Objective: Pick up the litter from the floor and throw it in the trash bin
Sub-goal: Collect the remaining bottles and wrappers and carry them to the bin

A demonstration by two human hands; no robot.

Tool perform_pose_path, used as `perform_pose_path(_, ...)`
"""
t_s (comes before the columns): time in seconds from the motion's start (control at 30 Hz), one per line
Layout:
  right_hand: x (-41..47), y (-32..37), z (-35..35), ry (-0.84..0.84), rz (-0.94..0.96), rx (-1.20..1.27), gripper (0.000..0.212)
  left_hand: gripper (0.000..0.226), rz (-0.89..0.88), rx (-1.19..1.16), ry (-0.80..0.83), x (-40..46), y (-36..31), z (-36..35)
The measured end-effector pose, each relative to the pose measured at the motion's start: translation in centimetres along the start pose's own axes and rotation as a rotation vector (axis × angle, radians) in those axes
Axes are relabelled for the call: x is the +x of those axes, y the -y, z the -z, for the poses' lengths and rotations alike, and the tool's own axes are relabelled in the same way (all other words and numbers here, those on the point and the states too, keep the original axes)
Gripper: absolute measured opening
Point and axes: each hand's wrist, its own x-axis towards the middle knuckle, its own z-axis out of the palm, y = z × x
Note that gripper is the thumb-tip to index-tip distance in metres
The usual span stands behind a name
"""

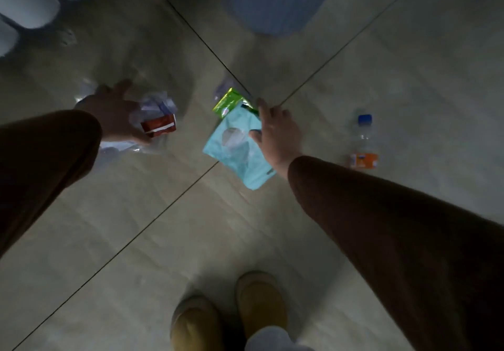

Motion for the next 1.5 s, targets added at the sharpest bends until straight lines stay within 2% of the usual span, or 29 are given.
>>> perform_pose_path(0.13,-4.4,1.4,-2.5,0.007,-0.129,0.039,0.088,0.102,0.020,0.062,-0.046,-2.0,-2.7,-1.7)
perform_pose_path(0.3,-9.0,1.4,-4.3,0.160,-0.269,0.141,0.084,0.091,0.042,0.077,0.035,-5.6,-6.0,-2.7)
perform_pose_path(0.37,-11.2,1.0,-4.4,0.195,-0.297,0.167,0.082,0.084,0.024,0.135,0.014,-7.2,-7.4,-3.2)
perform_pose_path(0.43,-13.7,0.3,-4.1,0.207,-0.334,0.203,0.080,0.086,0.048,0.153,0.067,-8.5,-8.7,-3.5)
perform_pose_path(0.57,-19.2,-1.9,-2.4,0.246,-0.396,0.307,0.080,0.078,0.060,-0.109,0.173,-11.8,-11.4,-3.9)
perform_pose_path(0.73,-27.0,-4.8,1.4,0.264,-0.474,0.450,0.082,0.073,0.030,-0.403,0.137,-17.7,-15.4,-2.7)
perform_pose_path(0.9,-34.5,-7.9,6.5,0.214,-0.579,0.541,0.082,0.064,-0.028,-0.569,0.180,-23.9,-19.8,0.1)
perform_pose_path(1.13,-41.3,-13.8,13.6,0.171,-0.713,0.695,0.086,0.068,-0.020,-0.560,0.160,-30.3,-26.1,5.6)
perform_pose_path(1.27,-42.5,-18.8,15.5,0.189,-0.717,0.707,0.067,0.058,-0.047,-0.555,0.147,-31.0,-30.4,8.0)
perform_pose_path(1.33,-42.9,-21.7,15.9,0.218,-0.684,0.648,0.059,0.054,-0.069,-0.507,0.144,-30.5,-32.8,8.8)
perform_pose_path(1.5,-42.1,-30.3,16.4,0.314,-0.532,0.430,0.068,0.054,-0.169,-0.291,0.115,-27.4,-39.3,10.9)
